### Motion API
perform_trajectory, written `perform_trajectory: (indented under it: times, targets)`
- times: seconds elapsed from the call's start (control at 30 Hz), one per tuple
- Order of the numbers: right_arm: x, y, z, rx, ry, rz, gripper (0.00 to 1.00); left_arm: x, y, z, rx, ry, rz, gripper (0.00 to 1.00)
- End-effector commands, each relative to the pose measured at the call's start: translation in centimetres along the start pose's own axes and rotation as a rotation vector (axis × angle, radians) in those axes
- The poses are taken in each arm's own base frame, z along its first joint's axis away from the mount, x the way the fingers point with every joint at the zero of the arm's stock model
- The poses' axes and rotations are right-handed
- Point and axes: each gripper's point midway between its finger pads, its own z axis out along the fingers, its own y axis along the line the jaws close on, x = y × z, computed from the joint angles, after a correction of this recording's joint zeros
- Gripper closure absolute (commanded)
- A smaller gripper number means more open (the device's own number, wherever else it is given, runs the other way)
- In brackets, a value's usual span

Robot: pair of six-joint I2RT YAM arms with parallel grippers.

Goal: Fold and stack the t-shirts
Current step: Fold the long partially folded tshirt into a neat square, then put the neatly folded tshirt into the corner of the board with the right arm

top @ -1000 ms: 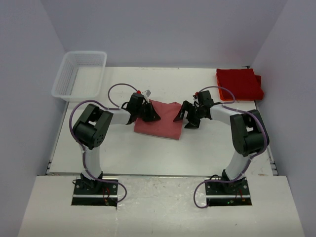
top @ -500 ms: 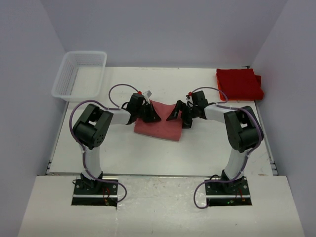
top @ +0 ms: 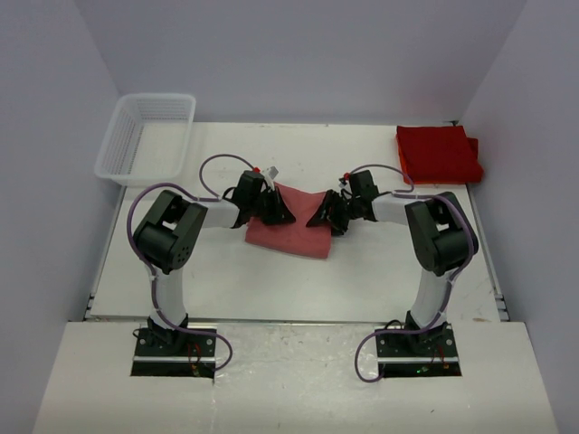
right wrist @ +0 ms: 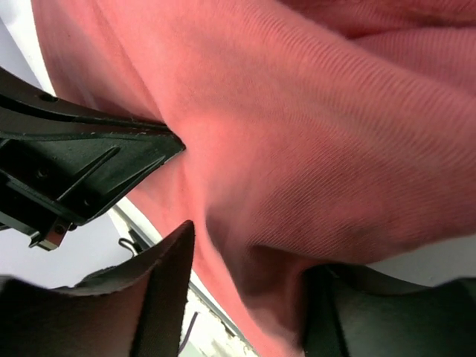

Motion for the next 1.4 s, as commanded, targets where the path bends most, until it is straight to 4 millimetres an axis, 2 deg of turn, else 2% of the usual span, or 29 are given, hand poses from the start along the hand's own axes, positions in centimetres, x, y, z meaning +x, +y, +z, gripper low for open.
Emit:
perform_trajectory:
  times: [0.0, 0.13, 0.17, 0.23, 0.3, 0.5, 0.57, 0.77, 0.8, 0.87, 0.9, 1.0, 1.07, 1.13, 1.17, 1.23, 1.37]
  targets:
    - [2.2, -5.3, 1.6, 0.174, 0.041, 0.052, 0.48, 3.8, 1.7, -0.3, -0.064, 0.111, -0.017, 0.95]
    - [1.9, -5.1, 1.8, 0.179, 0.044, 0.048, 0.74, 3.9, 1.7, -0.4, -0.063, 0.113, -0.014, 0.95]
    - [1.8, -5.1, 1.8, 0.174, 0.044, 0.044, 0.87, 3.9, 1.7, -0.4, -0.06, 0.114, -0.014, 0.95]
    - [1.6, -5.1, 1.9, 0.181, 0.041, 0.042, 0.9, 3.9, 1.5, -0.4, -0.055, 0.111, -0.01, 0.95]
    - [1.6, -5.3, 1.9, 0.199, 0.05, 0.037, 0.99, 3.8, 1.6, -0.5, -0.056, 0.109, -0.007, 0.95]
    - [-0.4, -4.8, 1.1, 0.29, 0.0, -0.064, 1.0, 3.1, 1.0, -1.1, -0.044, 0.078, 0.037, 0.9]
    - [-1.1, -4.9, 0.7, 0.337, -0.014, -0.125, 1.0, 1.8, 0.4, -1.9, -0.063, 0.031, 0.061, 0.89]
    - [-4.3, -2.8, -1.9, 0.427, -0.108, -0.274, 1.0, -2.1, -2.6, -6.2, -0.111, -0.116, 0.149, 0.87]
    - [-4.7, -2.6, -2.3, 0.438, -0.118, -0.298, 1.0, -2.7, -3.7, -7.4, -0.093, -0.153, 0.163, 0.86]
    - [-6.0, -1.7, -3.0, 0.464, -0.152, -0.335, 1.0, -2.4, -3.9, -8.6, -0.106, -0.157, 0.163, 0.85]
    - [-6.5, -1.5, -3.3, 0.476, -0.159, -0.36, 1.0, -2.7, -4.8, -9.4, -0.089, -0.182, 0.172, 0.85]
    - [-8.2, -0.3, -4.3, 0.531, -0.209, -0.434, 1.0, -1.9, -4.8, -10.1, -0.084, -0.175, 0.174, 0.85]
    - [-9.3, 1.0, -5.1, 0.556, -0.247, -0.476, 1.0, -1.3, -4.6, -10.2, -0.084, -0.162, 0.173, 0.85]
    - [-10.5, 1.0, -6.1, 0.619, -0.284, -0.517, 1.0, -0.3, -4.0, -10.2, -0.091, -0.143, 0.164, 0.85]
    - [-11.2, 1.7, -7.0, 0.641, -0.307, -0.527, 1.0, 0.1, -3.9, -10.1, -0.092, -0.138, 0.162, 0.85]
    - [-12.3, 1.3, -7.9, 0.717, -0.326, -0.547, 1.0, 1.2, -3.4, -10.0, -0.093, -0.119, 0.157, 0.85]
    - [-14.8, 2.5, -10.8, 0.832, -0.411, -0.577, 1.0, 2.8, -2.7, -9.7, -0.094, -0.086, 0.158, 0.85]
